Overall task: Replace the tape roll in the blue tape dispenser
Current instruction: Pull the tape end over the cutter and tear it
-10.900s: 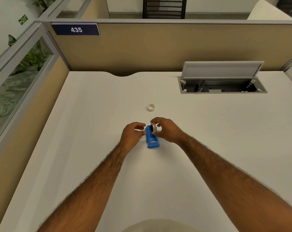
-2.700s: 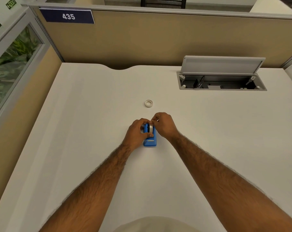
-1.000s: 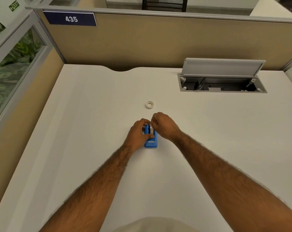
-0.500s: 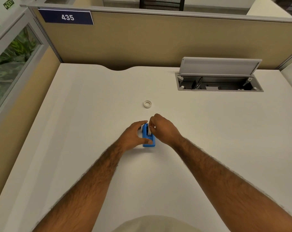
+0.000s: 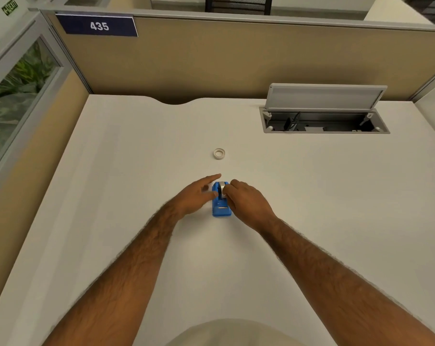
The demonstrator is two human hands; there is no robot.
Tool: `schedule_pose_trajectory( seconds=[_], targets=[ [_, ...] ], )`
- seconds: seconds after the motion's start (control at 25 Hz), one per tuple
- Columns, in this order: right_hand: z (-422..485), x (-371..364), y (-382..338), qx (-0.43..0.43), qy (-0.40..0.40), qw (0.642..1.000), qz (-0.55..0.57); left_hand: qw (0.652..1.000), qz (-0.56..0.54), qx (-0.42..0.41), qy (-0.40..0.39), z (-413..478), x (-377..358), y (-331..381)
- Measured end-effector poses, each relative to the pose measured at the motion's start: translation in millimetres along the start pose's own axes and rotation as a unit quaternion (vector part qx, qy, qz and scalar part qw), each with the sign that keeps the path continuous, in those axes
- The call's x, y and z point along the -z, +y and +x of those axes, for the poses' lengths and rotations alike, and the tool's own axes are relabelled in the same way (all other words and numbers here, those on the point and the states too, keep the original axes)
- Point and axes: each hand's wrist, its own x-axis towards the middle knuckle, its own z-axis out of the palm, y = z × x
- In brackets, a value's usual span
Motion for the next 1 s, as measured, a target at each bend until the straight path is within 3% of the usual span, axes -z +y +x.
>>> schedule_pose_trajectory(
  seconds=[0.16, 0.28, 0.32, 0.36, 0.48, 0.52, 0.56, 0.64, 0.84, 1.0],
  targets=[
    [-7, -3, -3, -0.010, 0.012, 1.000, 0.019, 0.996, -0.042, -0.012, 0.082, 6, -12, 11],
    [-17, -5, -10, -0.136, 0.046, 0.979, 0.146, 0.993, -0.047, -0.010, 0.104, 9, -18, 10],
    [-20, -5, -13, -0.216, 0.069, 0.945, 0.237, 0.994, -0.049, -0.007, 0.102, 11, -18, 10],
    [-22, -4, -15, -0.305, 0.084, 0.883, 0.347, 0.994, -0.048, -0.004, 0.100, 12, -17, 10],
    [-17, 4, -20, -0.500, 0.023, 0.617, 0.607, 0.994, -0.048, -0.004, 0.100, 12, -16, 9],
    [-14, 9, -21, -0.526, -0.009, 0.564, 0.637, 0.994, -0.050, -0.009, 0.101, 12, -17, 9],
    [-10, 13, -22, -0.538, -0.032, 0.537, 0.649, 0.993, -0.051, -0.013, 0.102, 12, -17, 8],
    [-1, 17, -22, -0.541, -0.051, 0.530, 0.651, 0.993, -0.053, -0.015, 0.104, 11, -17, 8],
    [13, 20, -30, -0.520, -0.076, 0.563, 0.638, 0.993, -0.063, -0.014, 0.099, 11, -16, 9],
    [15, 14, -36, -0.533, -0.046, 0.541, 0.649, 0.992, -0.061, -0.017, 0.106, 9, -17, 8]
  ],
)
